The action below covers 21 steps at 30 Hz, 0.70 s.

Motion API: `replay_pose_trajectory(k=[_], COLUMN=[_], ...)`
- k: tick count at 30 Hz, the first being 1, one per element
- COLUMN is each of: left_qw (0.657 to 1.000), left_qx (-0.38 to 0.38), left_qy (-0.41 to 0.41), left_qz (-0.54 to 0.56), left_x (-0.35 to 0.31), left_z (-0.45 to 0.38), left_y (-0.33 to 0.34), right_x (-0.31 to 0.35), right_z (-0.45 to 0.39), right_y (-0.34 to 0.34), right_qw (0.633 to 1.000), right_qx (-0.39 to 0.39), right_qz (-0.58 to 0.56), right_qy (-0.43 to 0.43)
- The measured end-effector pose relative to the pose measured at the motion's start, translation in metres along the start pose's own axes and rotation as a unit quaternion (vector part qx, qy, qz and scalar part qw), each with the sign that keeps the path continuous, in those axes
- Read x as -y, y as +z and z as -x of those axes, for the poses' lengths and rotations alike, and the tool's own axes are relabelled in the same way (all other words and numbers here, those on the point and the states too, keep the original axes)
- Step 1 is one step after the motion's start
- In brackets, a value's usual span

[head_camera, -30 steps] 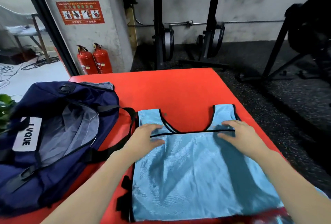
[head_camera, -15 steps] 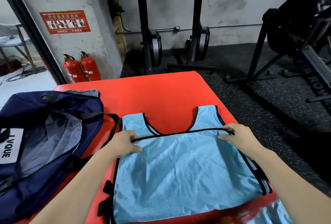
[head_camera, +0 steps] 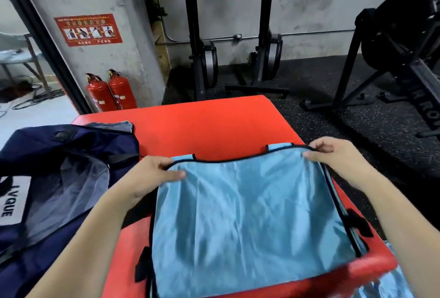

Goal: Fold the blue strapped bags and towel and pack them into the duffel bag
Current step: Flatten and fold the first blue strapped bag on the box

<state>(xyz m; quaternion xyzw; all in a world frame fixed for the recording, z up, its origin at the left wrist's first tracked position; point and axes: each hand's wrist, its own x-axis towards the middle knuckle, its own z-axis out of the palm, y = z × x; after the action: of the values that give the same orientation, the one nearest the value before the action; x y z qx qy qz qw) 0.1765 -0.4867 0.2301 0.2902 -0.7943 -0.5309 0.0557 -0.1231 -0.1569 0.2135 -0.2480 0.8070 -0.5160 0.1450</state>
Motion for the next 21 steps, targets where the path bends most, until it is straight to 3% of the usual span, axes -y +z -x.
replay_pose_trajectory(k=[2,4,6,12,15,21], left_qw=[0.992,0.976,0.977,0.968,0.969,0.967], left_qx=[-0.122,-0.197,-0.174,-0.099,-0.081,-0.024], left_qy=[0.008,-0.006,-0.024,-0.027,-0.019,-0.012], left_qz=[-0.033,-0.086,-0.120,-0.231,-0.231,-0.252], left_x=[0.008,0.020,0.033,0.042,0.041,0.031], left_z=[-0.015,-0.025,-0.030,-0.030,-0.030,-0.030], left_y=[0.006,0.018,0.027,0.022,0.018,0.008], right_x=[-0.012,-0.037,-0.054,-0.057,-0.058,-0.041], right_z=[-0.008,-0.012,-0.012,-0.015,-0.016,-0.014], right_y=[0.019,0.038,0.046,0.042,0.039,0.021], right_qw=[0.998,0.996,0.991,0.990,0.991,0.986], right_qx=[-0.057,-0.044,-0.012,-0.012,-0.014,0.051], right_qz=[0.009,0.061,0.115,0.130,0.121,0.143], right_qy=[0.010,0.043,0.062,0.059,0.053,0.070])
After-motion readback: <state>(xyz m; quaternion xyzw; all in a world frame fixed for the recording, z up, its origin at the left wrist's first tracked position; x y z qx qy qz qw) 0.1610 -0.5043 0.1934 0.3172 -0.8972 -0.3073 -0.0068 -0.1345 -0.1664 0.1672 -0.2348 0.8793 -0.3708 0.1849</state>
